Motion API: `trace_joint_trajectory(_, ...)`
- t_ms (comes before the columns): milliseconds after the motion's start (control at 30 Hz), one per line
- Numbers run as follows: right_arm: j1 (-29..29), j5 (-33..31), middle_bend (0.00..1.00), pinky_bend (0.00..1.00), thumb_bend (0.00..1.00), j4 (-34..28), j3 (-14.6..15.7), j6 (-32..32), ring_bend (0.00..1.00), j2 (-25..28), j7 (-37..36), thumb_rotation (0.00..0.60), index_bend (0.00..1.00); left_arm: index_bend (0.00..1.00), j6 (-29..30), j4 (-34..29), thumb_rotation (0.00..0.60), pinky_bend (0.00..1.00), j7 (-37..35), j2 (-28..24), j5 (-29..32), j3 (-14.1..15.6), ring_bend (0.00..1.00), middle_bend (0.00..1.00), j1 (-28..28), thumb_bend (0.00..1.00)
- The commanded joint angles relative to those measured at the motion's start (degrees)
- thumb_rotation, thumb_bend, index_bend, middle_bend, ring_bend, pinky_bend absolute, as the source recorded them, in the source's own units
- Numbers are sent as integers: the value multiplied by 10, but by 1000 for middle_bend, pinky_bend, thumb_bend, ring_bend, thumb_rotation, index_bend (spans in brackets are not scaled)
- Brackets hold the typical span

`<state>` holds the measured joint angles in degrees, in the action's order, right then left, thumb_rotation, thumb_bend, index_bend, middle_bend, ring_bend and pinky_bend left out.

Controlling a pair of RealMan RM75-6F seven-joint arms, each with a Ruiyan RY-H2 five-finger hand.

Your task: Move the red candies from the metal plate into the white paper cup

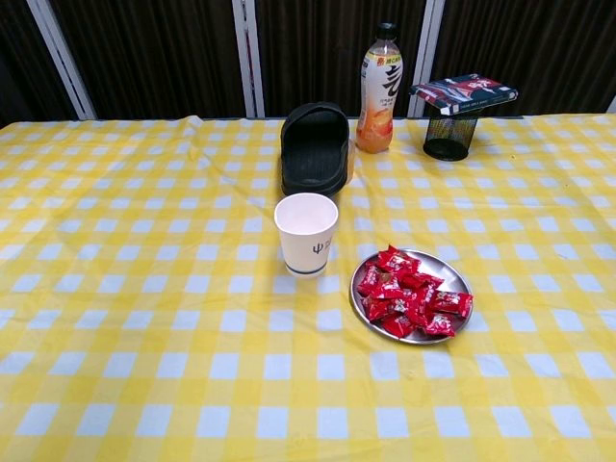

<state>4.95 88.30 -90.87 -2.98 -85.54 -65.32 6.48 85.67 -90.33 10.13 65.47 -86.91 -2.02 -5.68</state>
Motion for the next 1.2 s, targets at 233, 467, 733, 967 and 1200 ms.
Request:
trace_joint_trajectory(233,0,-1,0,0,299,-4,1,2,0,0,4,600,0,0,-1,-5,600,0,-1,-3,3,0,0,0,1,33)
trace_joint_trajectory(467,0,1,0,0,300,-2,0,0,0,-3,7,600,0,0,-6,-5,600,0,-6,-4,9,-2,0,0,-1,33)
trace_joint_trajectory(733,-1,0,0,0,299,-6,2,1,0,0,-2,600,0,0,-4,-9,600,0,-3,-4,8,0,0,0,1,33)
trace_joint_trajectory(967,6,8,5,426,299,-23,0,6,196,4,-9,600,0,0,-1,-11,600,0,-2,-3,8,-1,0,0,2,33)
trace_joint_trajectory(1200,34,-5,79,760,298,-72,-6,53,582,11,18,600,0,0,-8,-14,600,0,0,-4,13,-2,0,0,-1,33)
